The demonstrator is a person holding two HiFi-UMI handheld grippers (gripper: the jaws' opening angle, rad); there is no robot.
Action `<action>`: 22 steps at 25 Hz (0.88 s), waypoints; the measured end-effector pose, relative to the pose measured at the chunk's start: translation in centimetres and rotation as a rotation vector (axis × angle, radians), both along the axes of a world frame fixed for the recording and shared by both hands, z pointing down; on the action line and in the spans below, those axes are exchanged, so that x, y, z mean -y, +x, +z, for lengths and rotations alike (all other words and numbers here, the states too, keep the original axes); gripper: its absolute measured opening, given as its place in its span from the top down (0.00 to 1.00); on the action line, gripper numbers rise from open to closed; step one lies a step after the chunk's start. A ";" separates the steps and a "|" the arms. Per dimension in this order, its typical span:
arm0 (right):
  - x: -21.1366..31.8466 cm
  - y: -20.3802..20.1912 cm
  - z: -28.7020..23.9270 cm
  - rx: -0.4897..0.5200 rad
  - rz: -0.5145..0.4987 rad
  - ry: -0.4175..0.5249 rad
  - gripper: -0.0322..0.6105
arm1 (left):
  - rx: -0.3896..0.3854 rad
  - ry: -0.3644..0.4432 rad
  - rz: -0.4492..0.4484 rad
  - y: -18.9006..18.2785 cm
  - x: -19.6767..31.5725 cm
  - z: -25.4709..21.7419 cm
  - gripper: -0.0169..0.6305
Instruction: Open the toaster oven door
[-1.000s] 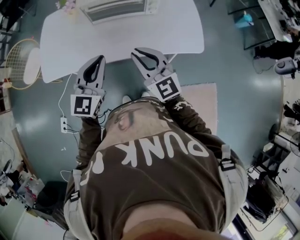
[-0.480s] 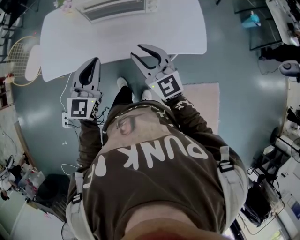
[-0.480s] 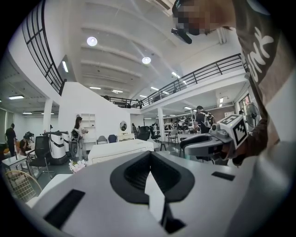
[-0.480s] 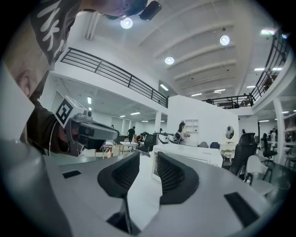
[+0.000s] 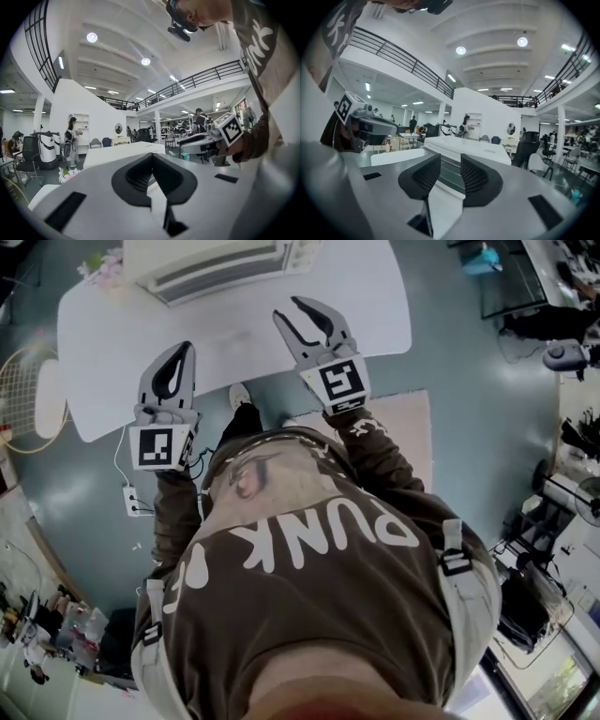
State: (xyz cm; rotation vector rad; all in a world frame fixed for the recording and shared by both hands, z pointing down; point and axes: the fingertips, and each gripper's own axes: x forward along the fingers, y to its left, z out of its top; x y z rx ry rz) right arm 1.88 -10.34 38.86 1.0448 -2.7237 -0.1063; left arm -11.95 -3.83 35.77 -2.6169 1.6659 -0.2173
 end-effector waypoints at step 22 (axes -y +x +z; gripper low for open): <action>18.3 -2.1 5.9 -0.106 0.320 -0.320 0.74 | -0.054 -0.024 0.158 -1.0 10.4 0.2 0.97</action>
